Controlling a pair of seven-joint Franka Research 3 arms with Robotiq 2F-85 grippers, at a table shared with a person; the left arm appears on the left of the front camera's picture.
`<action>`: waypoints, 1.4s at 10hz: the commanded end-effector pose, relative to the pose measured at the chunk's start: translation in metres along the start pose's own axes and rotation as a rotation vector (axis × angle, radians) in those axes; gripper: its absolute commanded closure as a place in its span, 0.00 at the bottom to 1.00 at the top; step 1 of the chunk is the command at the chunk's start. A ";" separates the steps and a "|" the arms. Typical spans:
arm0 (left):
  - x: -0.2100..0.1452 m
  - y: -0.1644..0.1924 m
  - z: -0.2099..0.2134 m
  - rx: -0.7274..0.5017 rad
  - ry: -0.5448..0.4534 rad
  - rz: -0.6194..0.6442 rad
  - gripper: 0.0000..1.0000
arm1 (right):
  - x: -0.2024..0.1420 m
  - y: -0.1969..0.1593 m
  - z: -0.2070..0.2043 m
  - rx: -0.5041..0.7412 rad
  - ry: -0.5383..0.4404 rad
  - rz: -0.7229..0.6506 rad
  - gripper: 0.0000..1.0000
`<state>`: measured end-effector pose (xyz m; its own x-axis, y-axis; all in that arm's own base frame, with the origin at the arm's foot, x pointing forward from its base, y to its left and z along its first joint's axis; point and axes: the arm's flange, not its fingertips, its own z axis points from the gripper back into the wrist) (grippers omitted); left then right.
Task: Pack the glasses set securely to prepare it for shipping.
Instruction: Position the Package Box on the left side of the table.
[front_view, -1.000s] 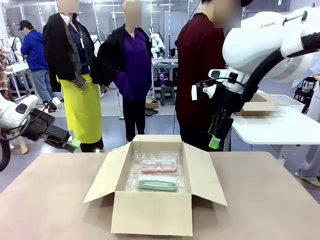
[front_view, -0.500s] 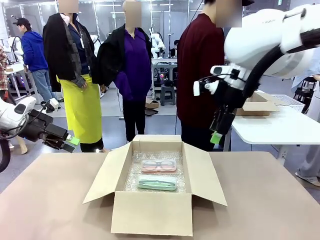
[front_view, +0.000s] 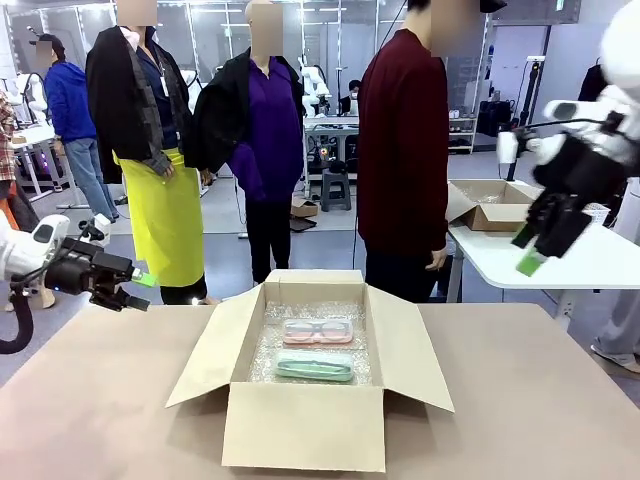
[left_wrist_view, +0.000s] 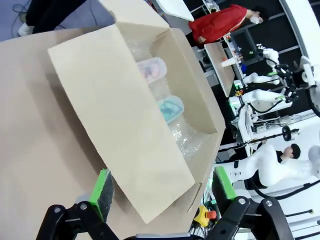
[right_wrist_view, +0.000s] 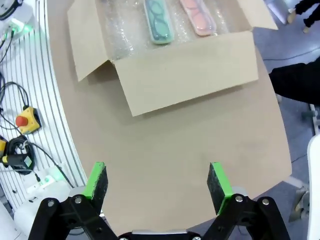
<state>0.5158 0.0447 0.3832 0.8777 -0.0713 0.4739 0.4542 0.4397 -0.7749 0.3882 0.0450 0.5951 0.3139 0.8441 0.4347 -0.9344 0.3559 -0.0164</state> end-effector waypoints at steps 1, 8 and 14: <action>0.013 0.014 -0.011 0.004 0.007 0.069 0.00 | -0.020 0.015 -0.003 -0.034 -0.100 -0.007 0.00; 0.007 0.073 -0.063 -0.013 0.052 0.192 0.00 | -0.039 0.012 0.009 -0.018 -0.123 -0.077 0.00; -0.010 0.093 -0.101 -0.120 0.056 0.368 0.00 | -0.039 0.012 0.009 -0.018 -0.123 -0.077 0.00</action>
<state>0.5613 -0.0003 0.2629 0.9862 0.0026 0.1653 0.1517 0.3844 -0.9106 0.3646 0.0115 0.5840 0.3514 0.7592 0.5478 -0.9090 0.4168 0.0053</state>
